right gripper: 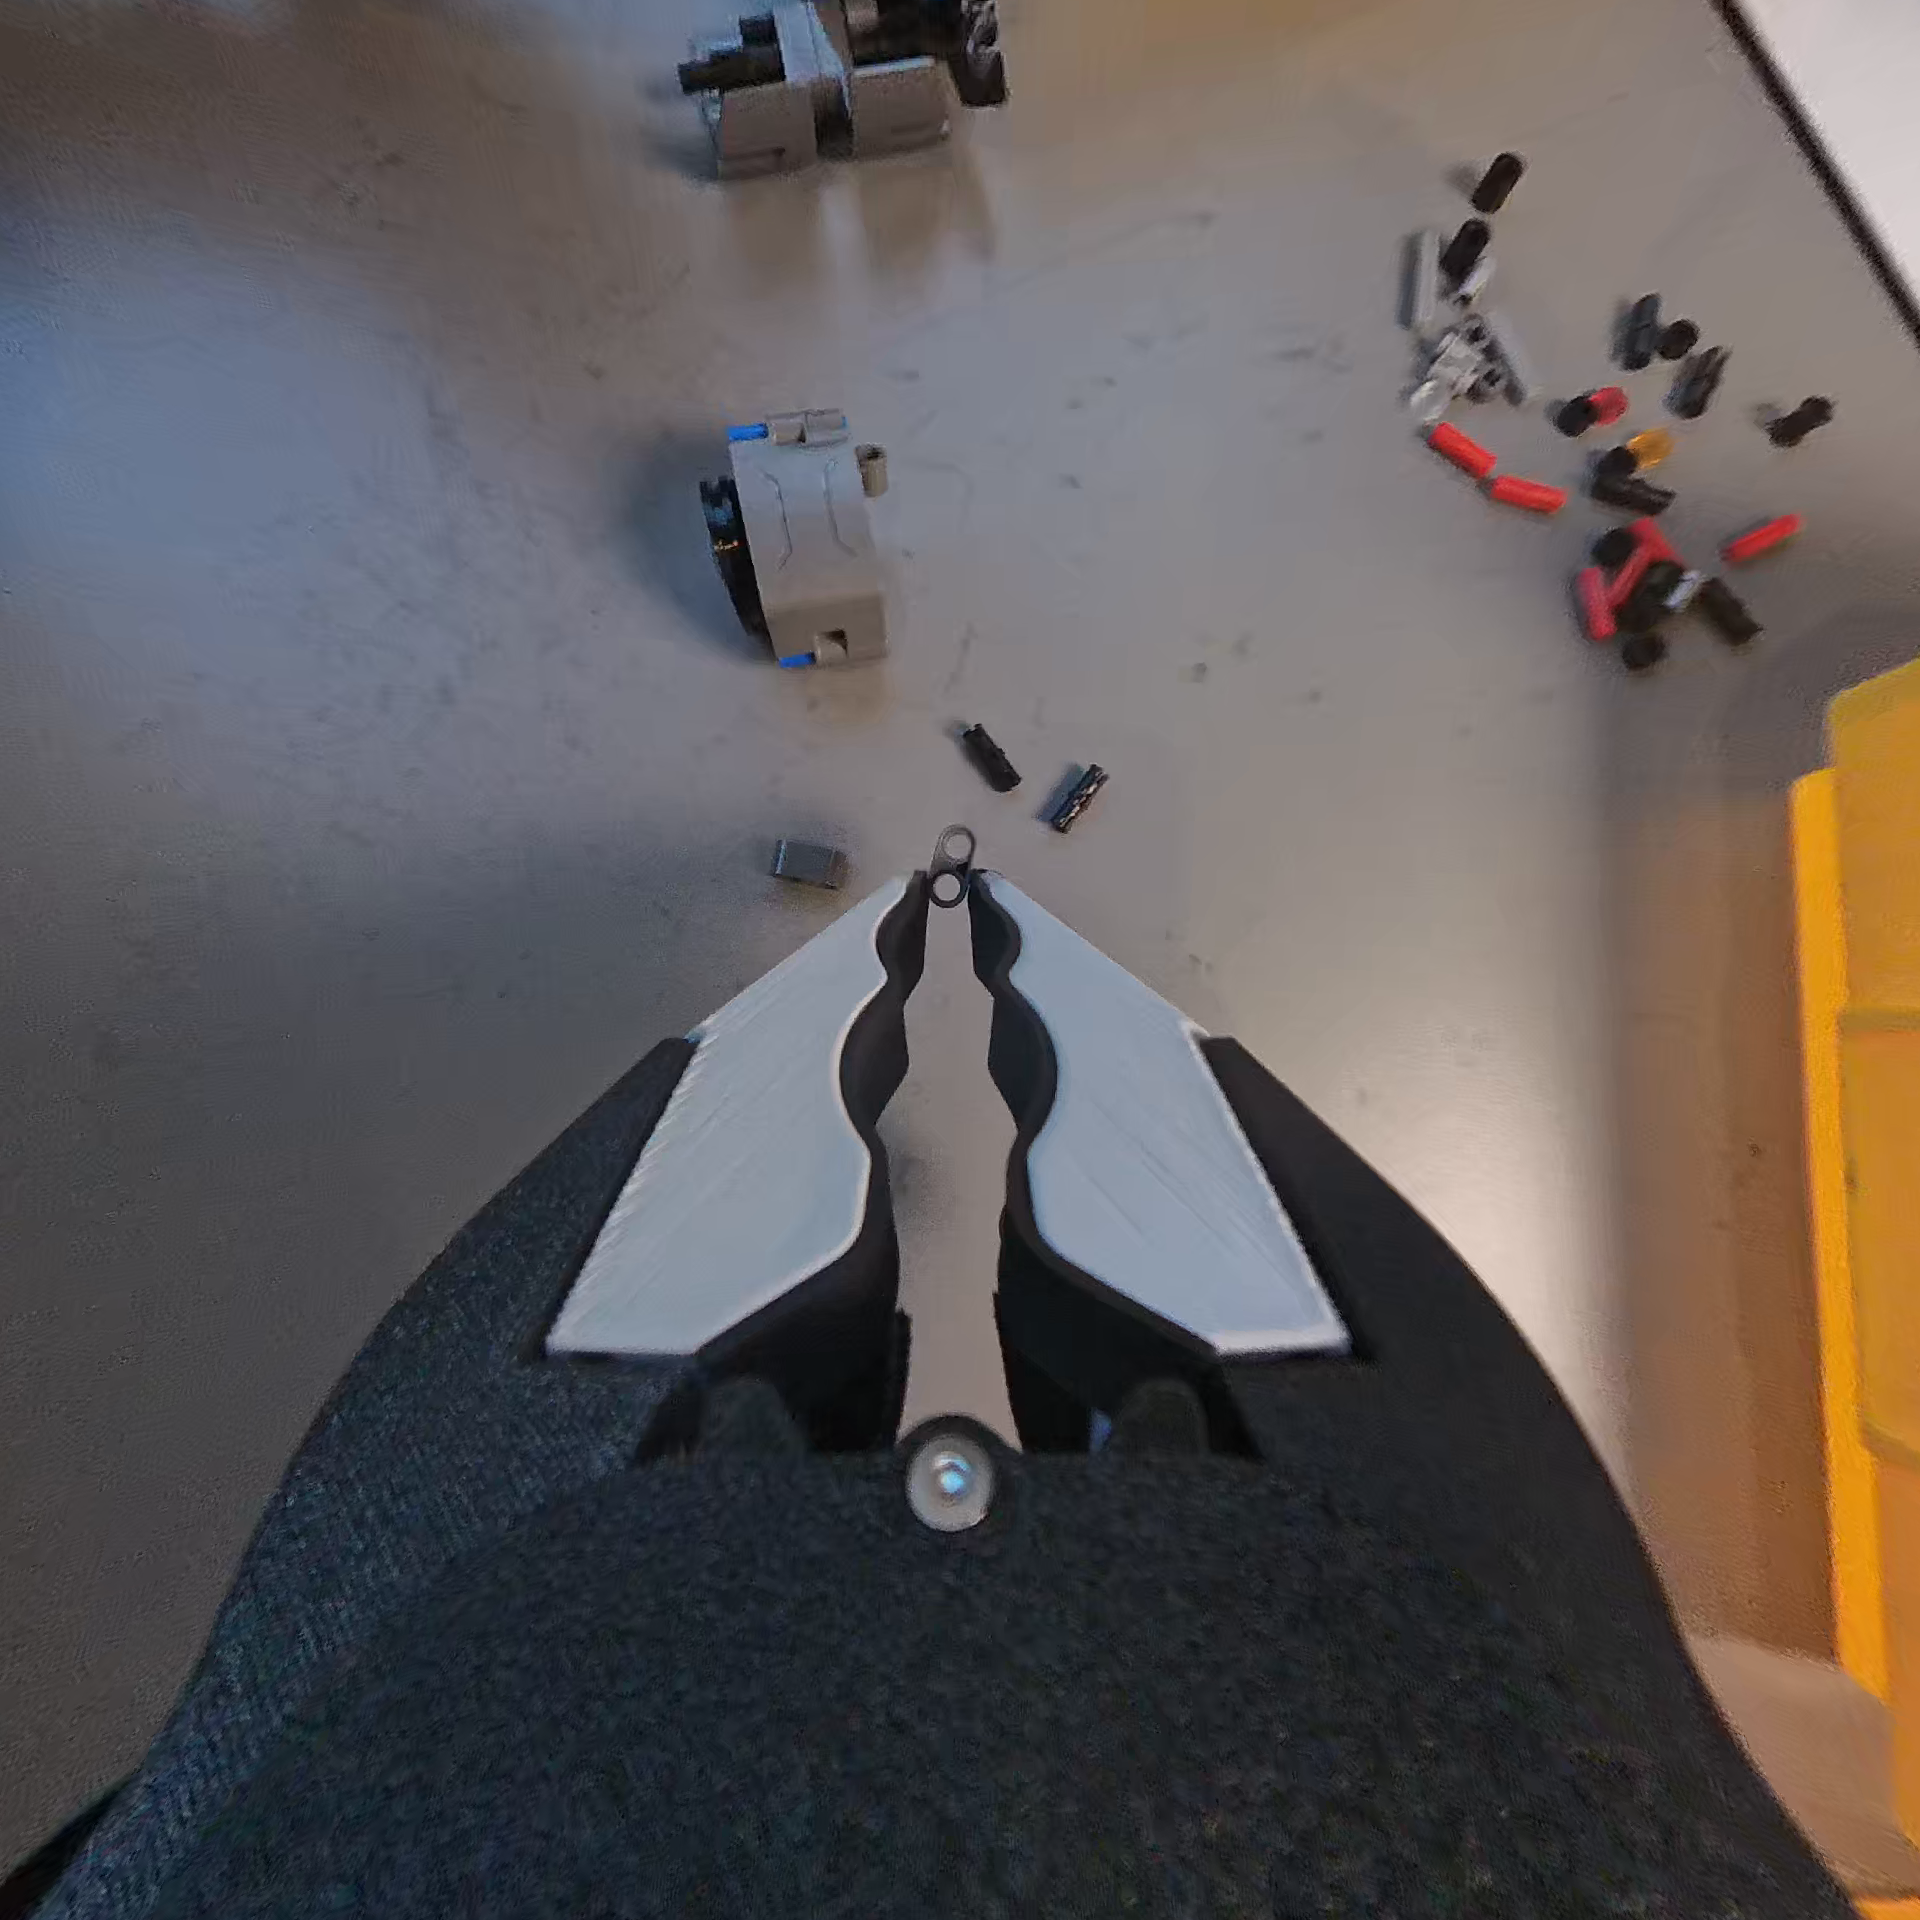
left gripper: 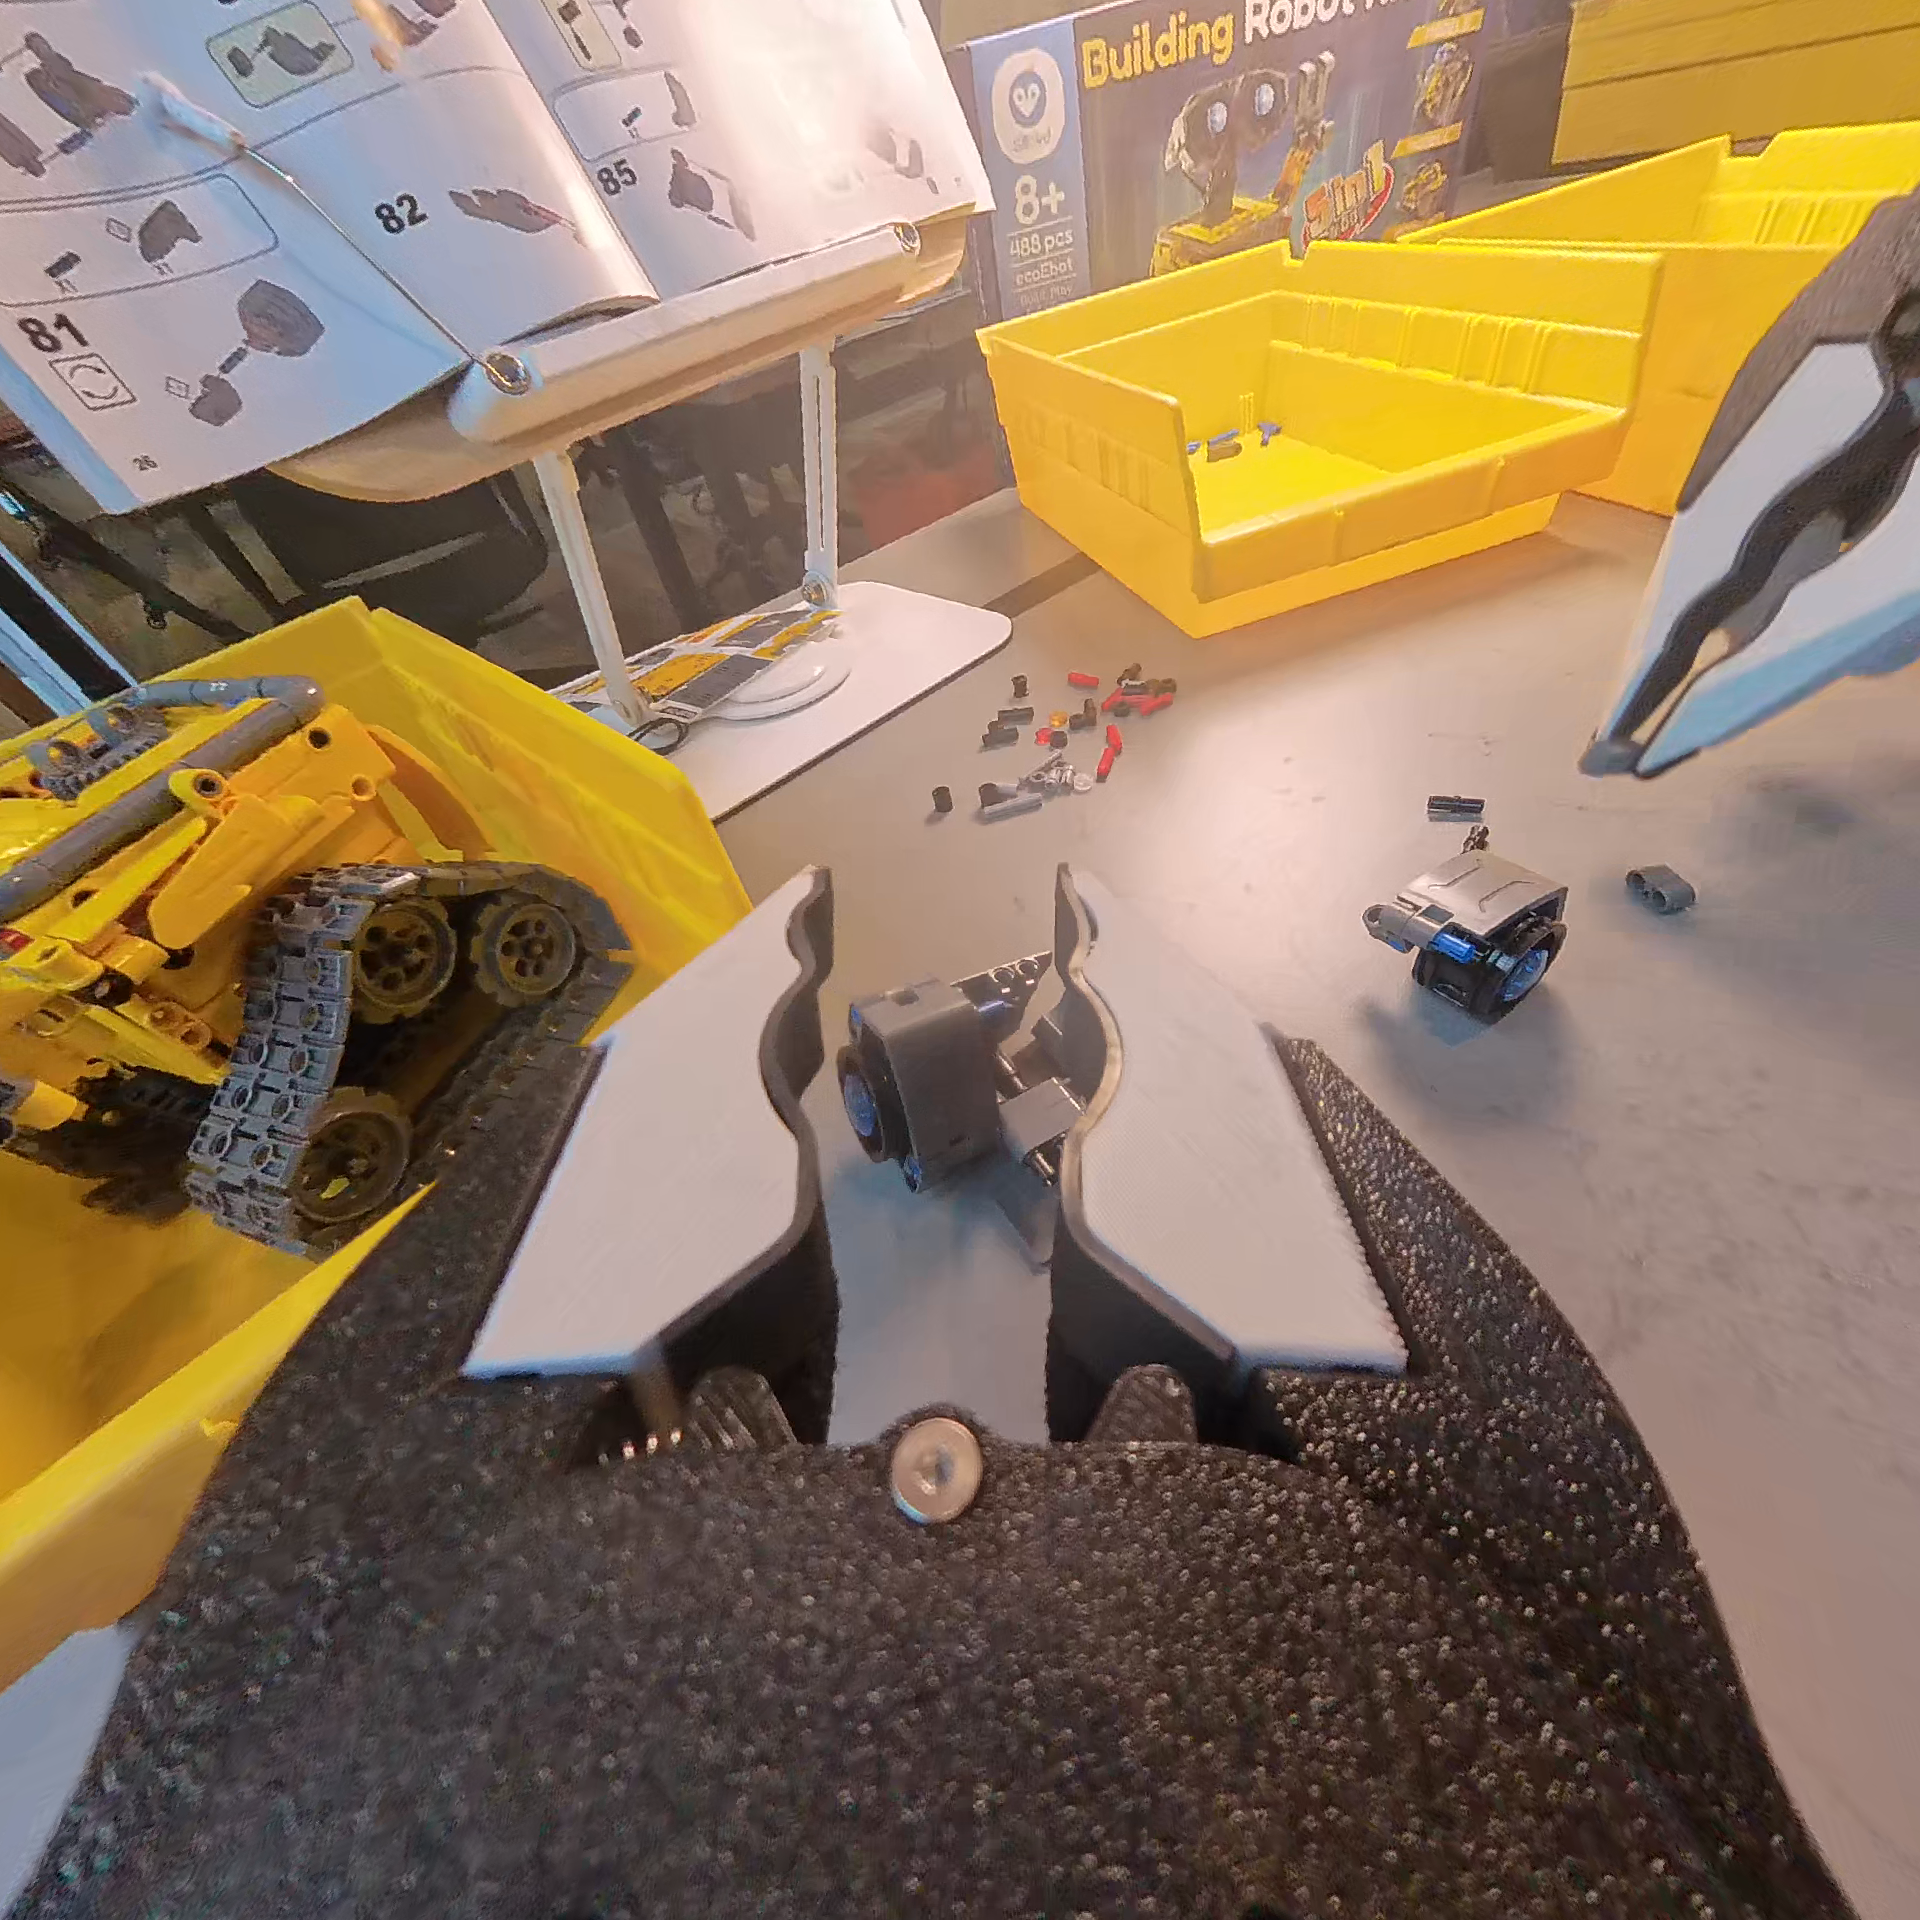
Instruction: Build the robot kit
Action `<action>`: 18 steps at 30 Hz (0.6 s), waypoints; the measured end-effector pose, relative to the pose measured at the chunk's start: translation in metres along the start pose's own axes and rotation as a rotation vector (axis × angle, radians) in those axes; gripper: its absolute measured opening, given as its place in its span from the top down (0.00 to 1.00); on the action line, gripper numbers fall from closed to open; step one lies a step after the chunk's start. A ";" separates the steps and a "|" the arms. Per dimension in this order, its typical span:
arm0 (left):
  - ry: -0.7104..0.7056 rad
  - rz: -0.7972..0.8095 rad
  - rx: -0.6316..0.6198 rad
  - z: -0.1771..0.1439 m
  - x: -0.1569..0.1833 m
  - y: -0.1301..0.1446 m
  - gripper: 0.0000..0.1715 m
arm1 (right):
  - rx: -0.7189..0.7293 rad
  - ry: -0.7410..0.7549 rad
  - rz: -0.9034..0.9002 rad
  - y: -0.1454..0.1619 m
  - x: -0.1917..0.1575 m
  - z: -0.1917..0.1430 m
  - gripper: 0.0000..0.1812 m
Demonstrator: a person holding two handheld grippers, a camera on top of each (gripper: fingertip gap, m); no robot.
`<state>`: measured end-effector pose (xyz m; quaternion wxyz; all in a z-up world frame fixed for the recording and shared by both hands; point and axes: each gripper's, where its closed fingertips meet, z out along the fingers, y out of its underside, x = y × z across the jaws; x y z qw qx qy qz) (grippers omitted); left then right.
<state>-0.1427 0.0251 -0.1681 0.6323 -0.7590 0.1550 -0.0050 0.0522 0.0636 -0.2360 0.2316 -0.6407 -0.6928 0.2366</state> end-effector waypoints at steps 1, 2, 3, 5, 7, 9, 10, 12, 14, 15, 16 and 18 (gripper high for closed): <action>-0.003 0.000 0.004 0.000 -0.001 -0.001 0.75 | -0.012 -0.007 0.002 0.004 -0.003 0.005 0.97; -0.004 -0.001 0.007 0.000 -0.002 -0.001 0.75 | -0.024 -0.005 0.000 0.007 -0.003 0.008 0.97; -0.003 -0.002 0.008 0.000 -0.002 -0.001 0.75 | -0.033 -0.005 -0.001 0.010 -0.004 0.009 0.97; 0.001 -0.004 0.010 0.000 -0.002 -0.001 0.75 | -0.036 -0.009 0.006 0.013 -0.004 0.010 0.97; 0.003 -0.009 0.012 0.000 -0.002 -0.002 0.75 | -0.047 -0.004 -0.002 0.016 -0.004 0.011 0.97; 0.000 -0.012 0.018 -0.001 -0.002 -0.003 0.74 | -0.057 -0.002 -0.007 0.020 -0.004 0.012 0.96; -0.002 -0.013 0.020 -0.001 -0.002 -0.004 0.74 | -0.058 -0.004 -0.006 0.021 -0.004 0.013 0.96; -0.007 -0.019 0.022 -0.001 -0.004 -0.004 0.73 | -0.048 -0.007 0.000 0.021 -0.004 0.014 0.95; -0.013 -0.029 0.031 -0.002 -0.005 -0.005 0.72 | -0.038 -0.005 0.006 0.020 -0.003 0.013 0.94; -0.016 -0.034 0.037 -0.002 -0.006 -0.005 0.72 | -0.022 -0.003 0.010 0.018 -0.002 0.012 0.93; -0.018 -0.041 0.043 -0.002 -0.007 -0.006 0.72 | 0.005 -0.003 0.018 0.014 -0.001 0.010 0.93; -0.019 -0.055 0.056 -0.004 -0.008 -0.008 0.74 | 0.077 -0.002 0.040 0.001 0.002 0.004 0.92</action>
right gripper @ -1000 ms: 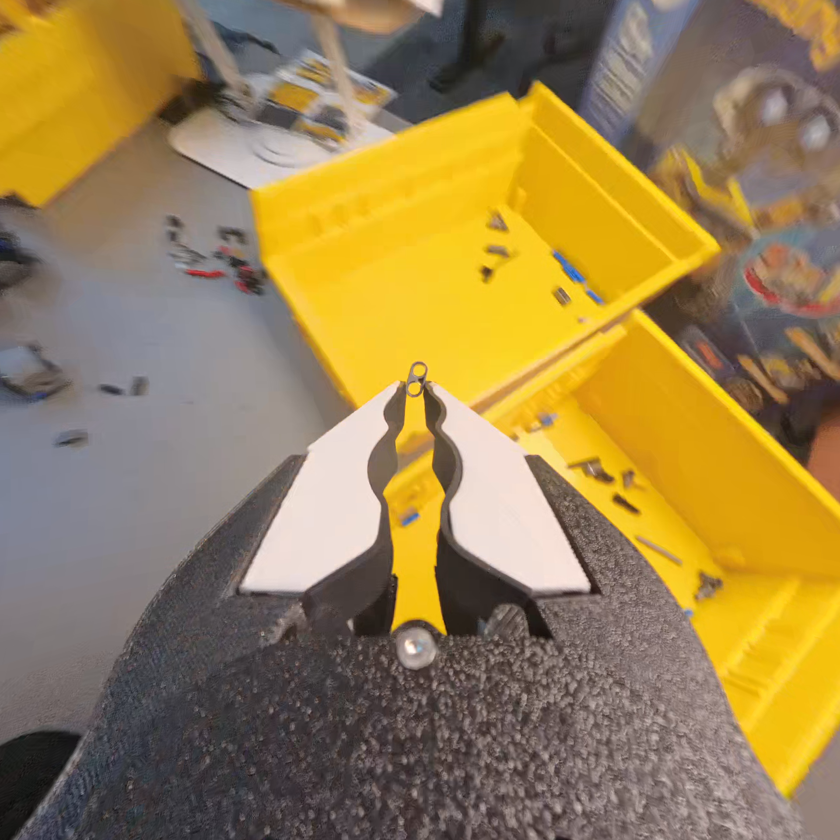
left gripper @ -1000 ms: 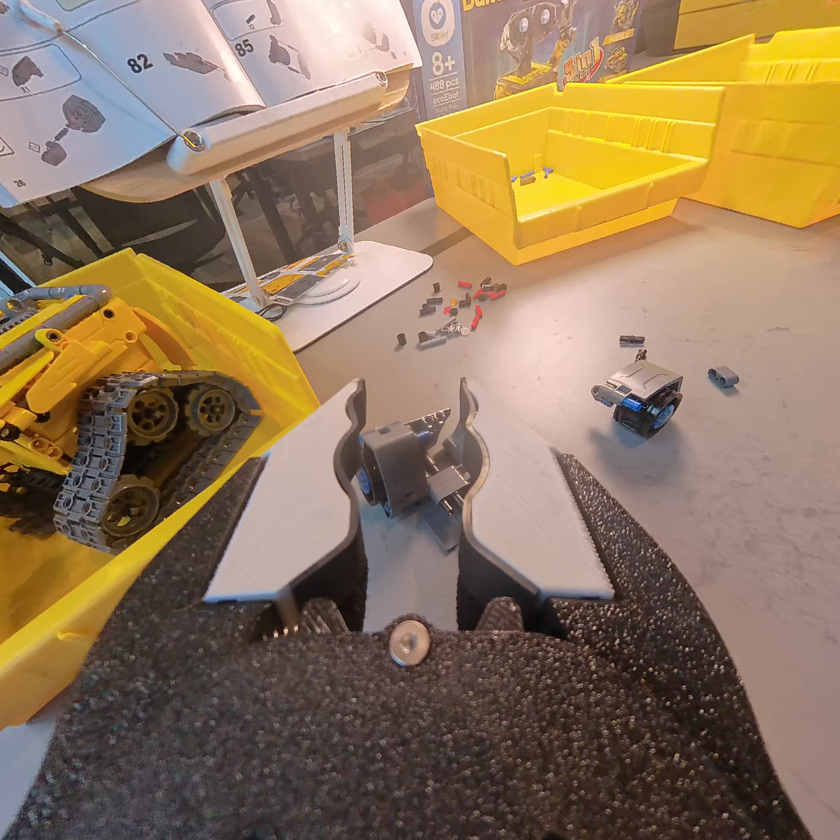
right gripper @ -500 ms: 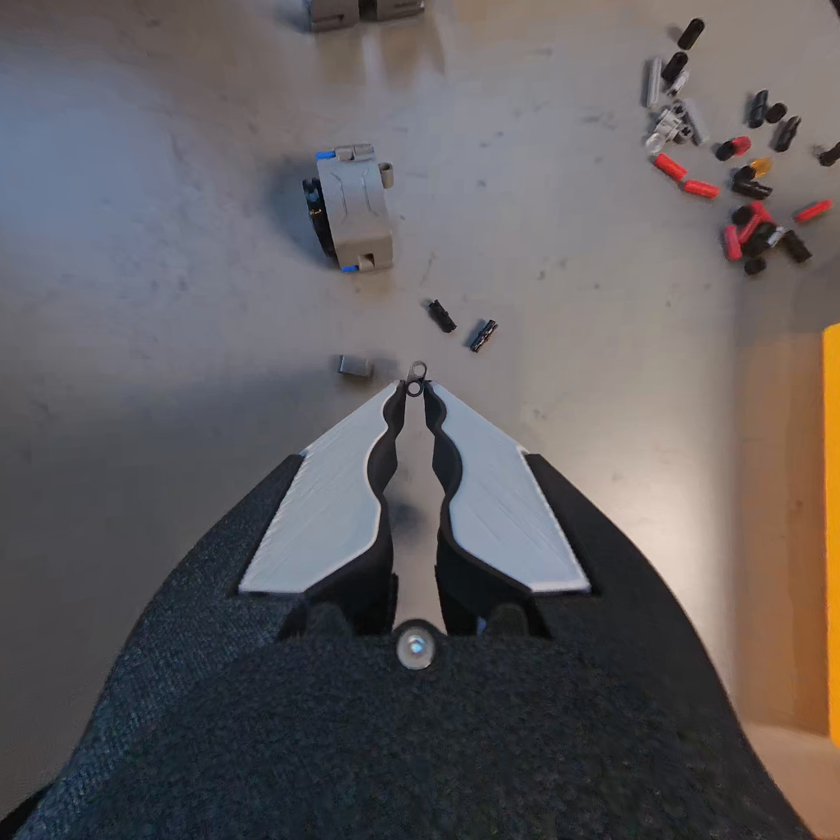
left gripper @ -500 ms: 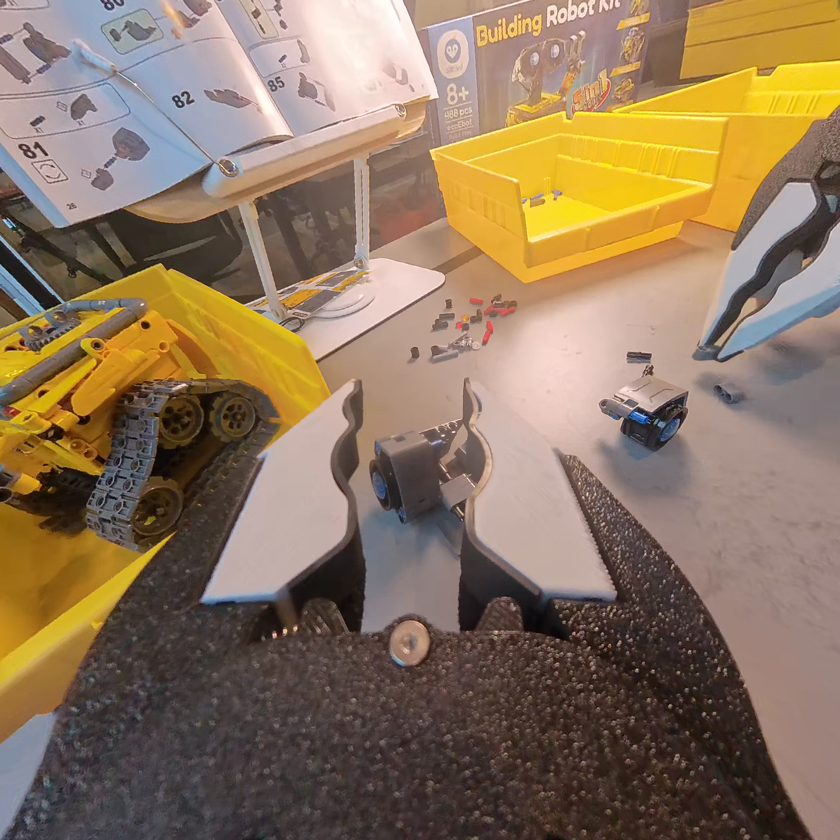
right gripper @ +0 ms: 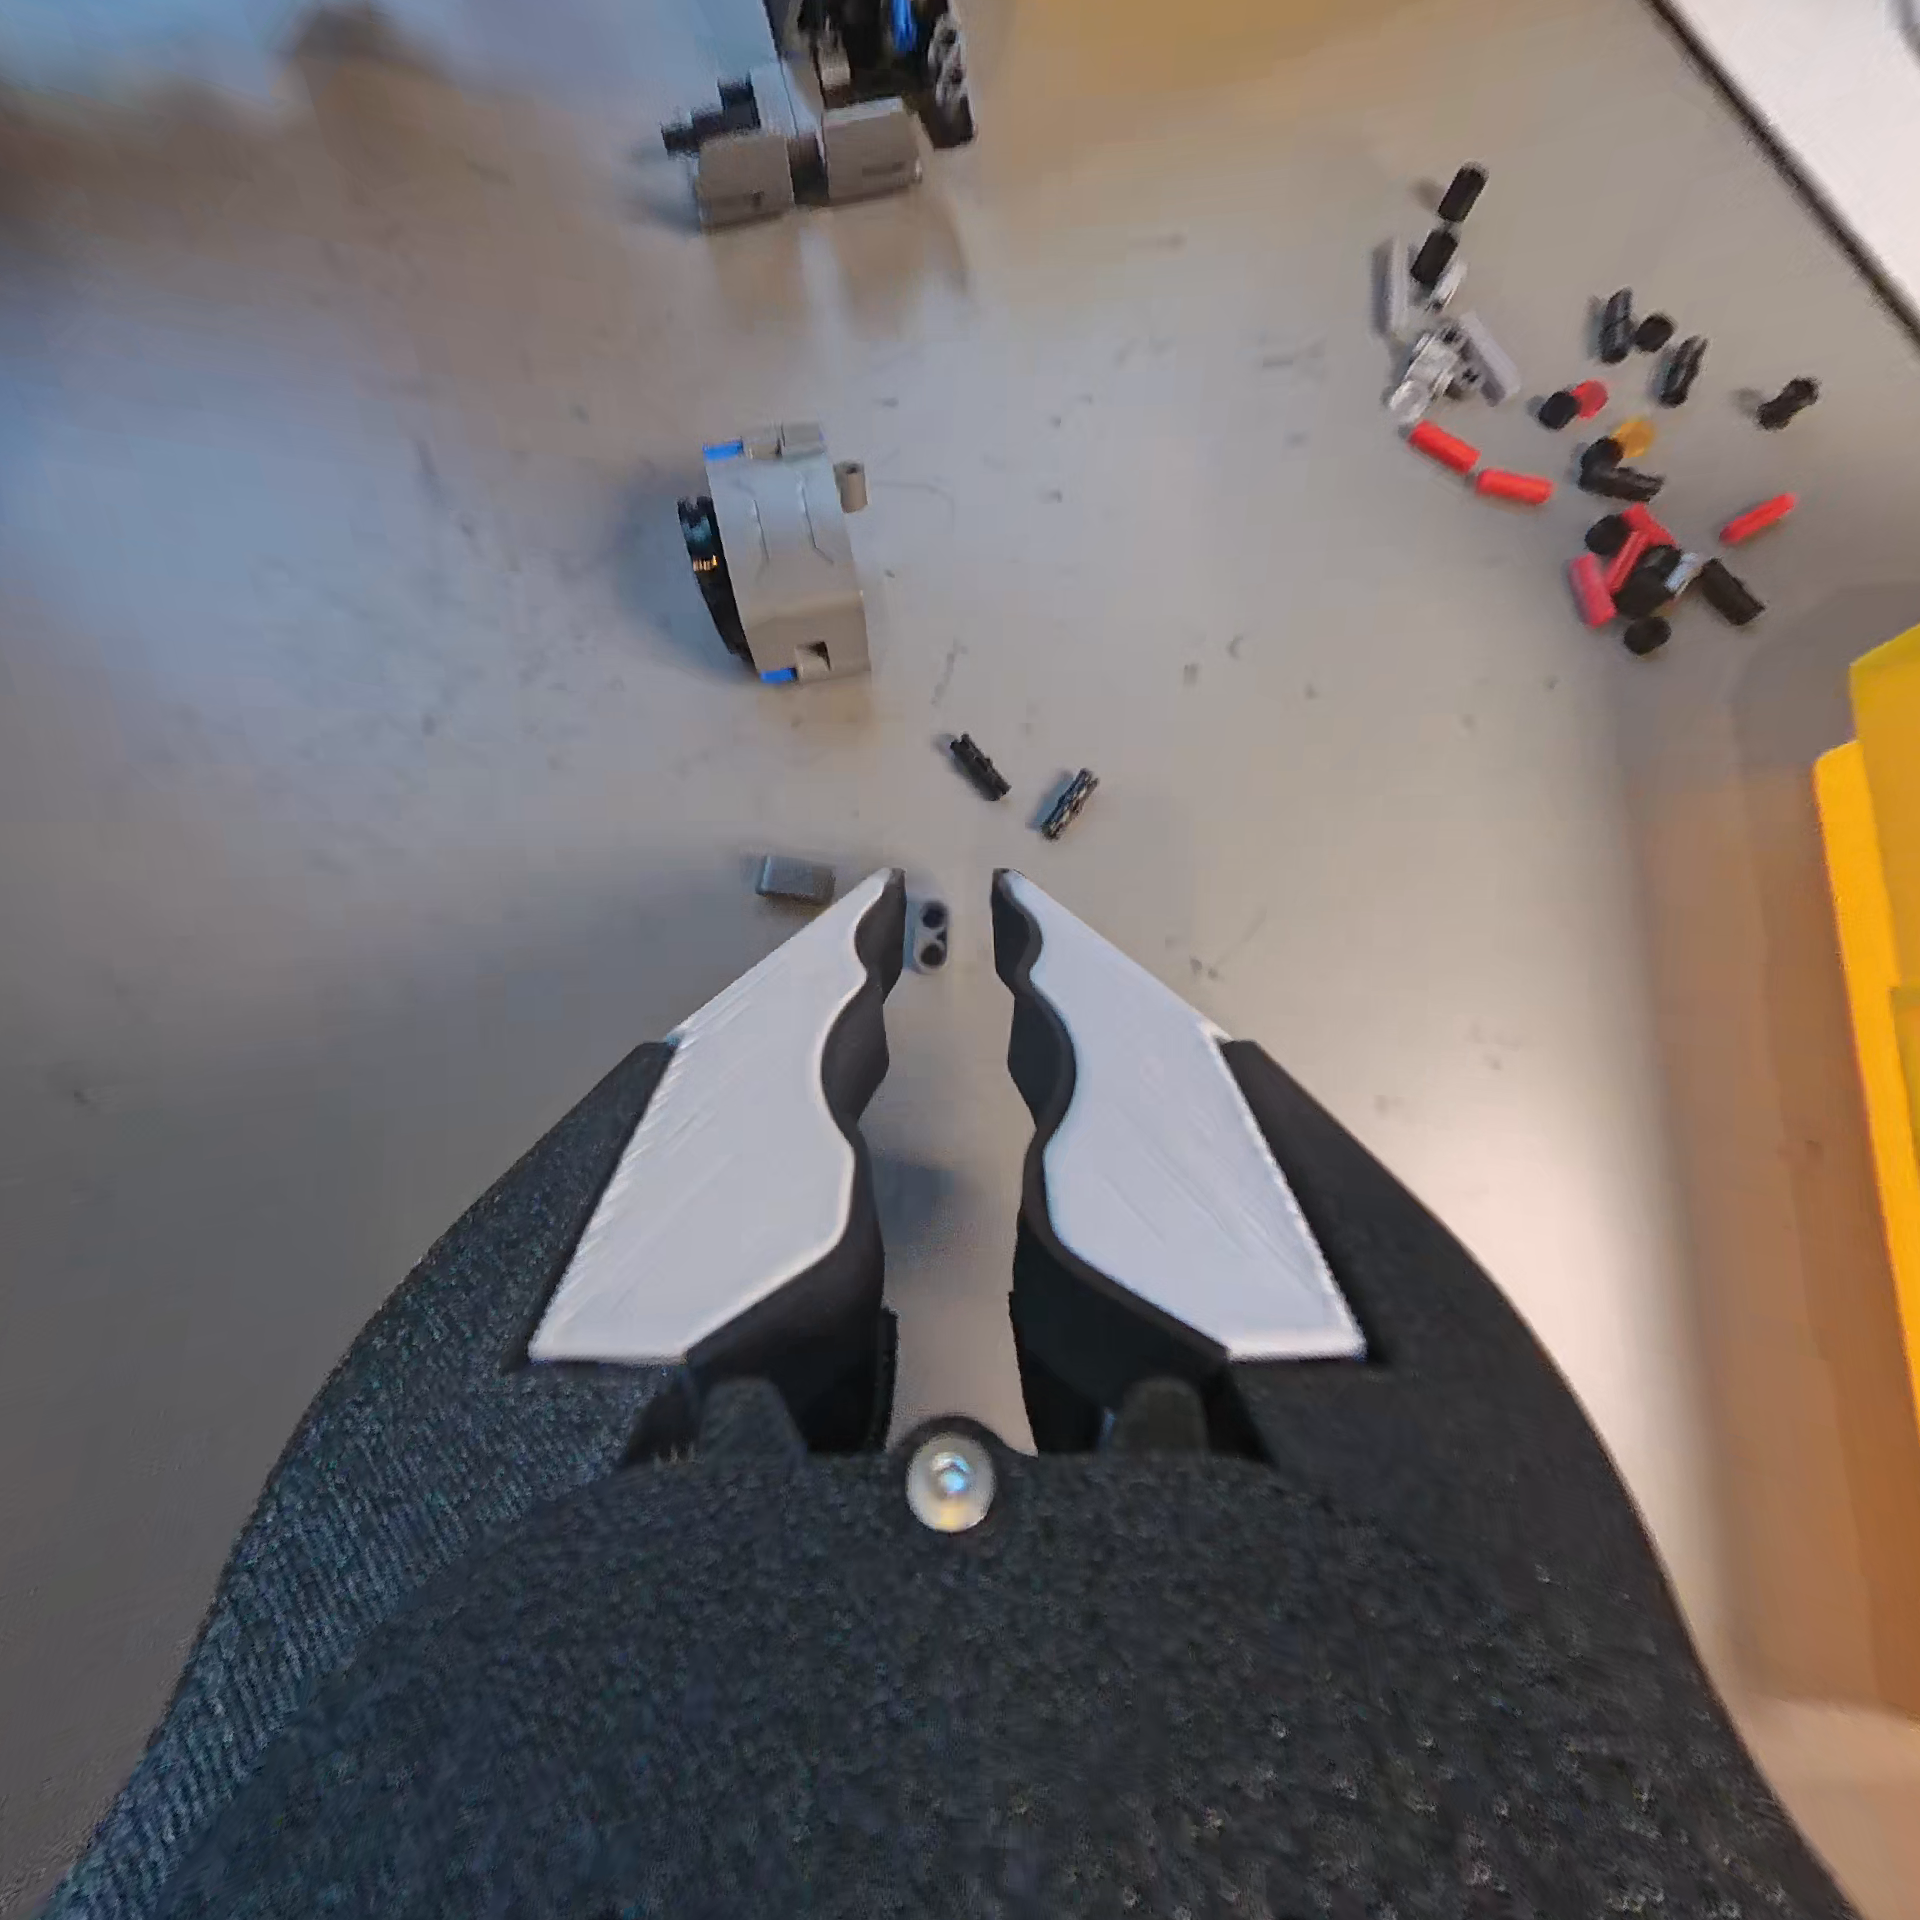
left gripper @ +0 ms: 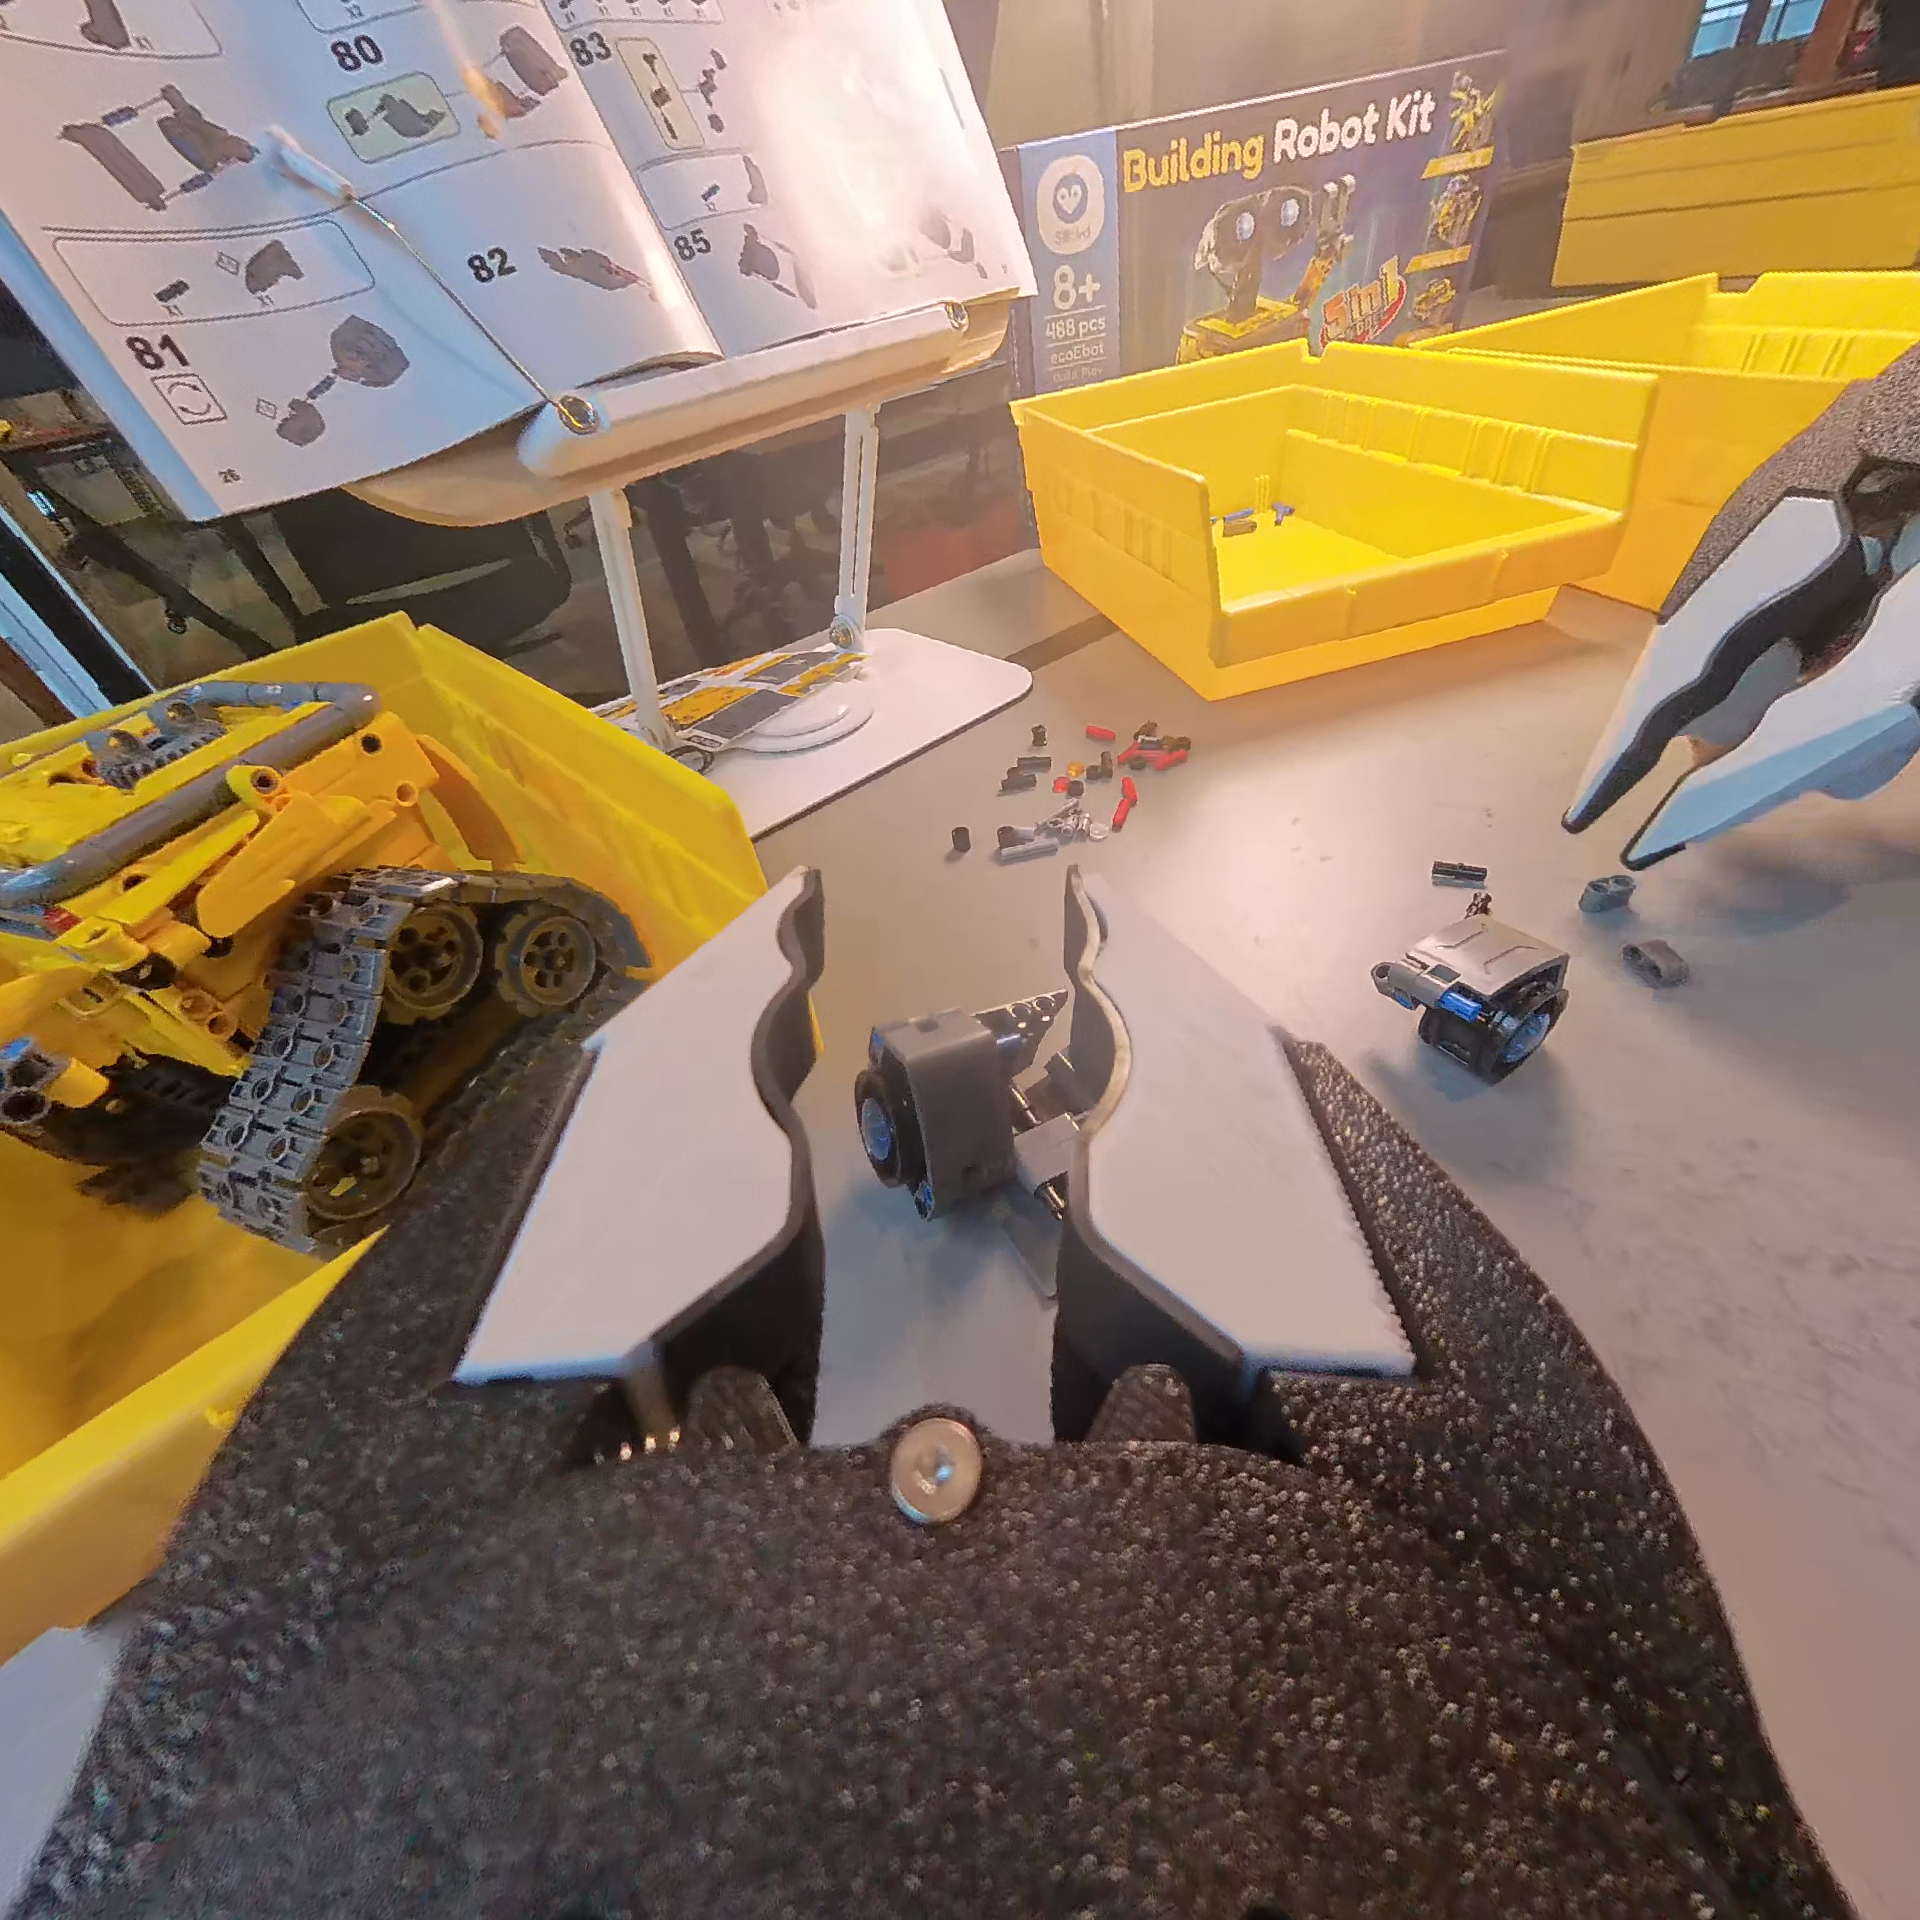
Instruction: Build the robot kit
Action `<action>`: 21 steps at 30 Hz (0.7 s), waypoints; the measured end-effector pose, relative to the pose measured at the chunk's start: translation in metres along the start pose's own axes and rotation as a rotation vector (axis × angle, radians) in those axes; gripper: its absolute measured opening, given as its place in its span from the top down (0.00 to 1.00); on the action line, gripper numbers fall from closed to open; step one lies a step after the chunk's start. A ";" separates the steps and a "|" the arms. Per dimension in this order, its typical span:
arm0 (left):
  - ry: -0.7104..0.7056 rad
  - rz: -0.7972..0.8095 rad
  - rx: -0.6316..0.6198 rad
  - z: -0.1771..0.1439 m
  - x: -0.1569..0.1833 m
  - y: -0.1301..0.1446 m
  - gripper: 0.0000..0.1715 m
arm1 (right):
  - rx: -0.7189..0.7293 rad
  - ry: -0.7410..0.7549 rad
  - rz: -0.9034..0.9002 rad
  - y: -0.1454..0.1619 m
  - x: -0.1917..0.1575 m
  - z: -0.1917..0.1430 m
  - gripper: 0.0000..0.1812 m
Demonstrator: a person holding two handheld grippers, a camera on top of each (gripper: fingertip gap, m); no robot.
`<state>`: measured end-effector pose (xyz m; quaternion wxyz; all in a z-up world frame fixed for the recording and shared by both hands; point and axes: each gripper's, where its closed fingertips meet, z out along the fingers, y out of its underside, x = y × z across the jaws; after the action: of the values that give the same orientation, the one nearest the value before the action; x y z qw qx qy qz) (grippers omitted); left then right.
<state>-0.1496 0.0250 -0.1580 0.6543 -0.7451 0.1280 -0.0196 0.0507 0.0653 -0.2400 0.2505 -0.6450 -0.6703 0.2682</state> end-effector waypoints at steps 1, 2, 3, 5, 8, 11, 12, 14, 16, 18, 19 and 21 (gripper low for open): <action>0.000 -0.007 0.006 -0.001 -0.001 -0.001 0.74 | 0.044 0.003 0.007 -0.008 0.002 -0.003 0.91; -0.001 -0.014 0.012 -0.001 -0.001 -0.002 0.74 | 0.094 0.015 0.011 -0.017 0.005 -0.007 0.91; -0.002 -0.020 0.016 -0.001 -0.002 -0.002 0.75 | 0.150 0.031 0.011 -0.027 0.008 -0.011 0.91; -0.005 -0.030 0.023 -0.002 -0.004 -0.004 0.76 | 0.273 0.068 0.015 -0.049 0.015 -0.021 0.90; -0.010 -0.040 0.032 -0.003 -0.005 -0.005 0.77 | 0.469 0.148 0.013 -0.088 0.029 -0.039 0.90; -0.020 -0.042 0.035 -0.004 -0.008 -0.005 0.81 | 0.638 0.234 0.008 -0.132 0.047 -0.057 0.90; -0.027 -0.042 0.034 -0.004 -0.009 -0.004 0.84 | 0.688 0.258 0.011 -0.148 0.054 -0.062 0.90; -0.034 -0.044 0.032 -0.005 -0.012 -0.004 0.91 | 0.773 0.295 0.021 -0.180 0.070 -0.070 0.90; -0.057 -0.055 0.034 -0.006 -0.017 -0.003 0.97 | 0.835 0.339 0.016 -0.214 0.092 -0.075 0.90; -0.071 -0.068 0.031 -0.007 -0.022 -0.002 1.00 | 0.880 0.393 0.006 -0.248 0.117 -0.077 0.92; -0.074 -0.075 0.029 -0.007 -0.024 -0.001 1.00 | 0.899 0.411 0.006 -0.265 0.130 -0.078 0.93; -0.077 -0.082 0.029 -0.008 -0.026 -0.001 1.00 | 0.914 0.436 0.012 -0.295 0.156 -0.073 0.95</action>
<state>-0.1763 0.0228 -0.1526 0.6679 -0.7405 0.0718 -0.0196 -0.1215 0.2170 0.0135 0.6398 -0.5145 -0.4128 0.3945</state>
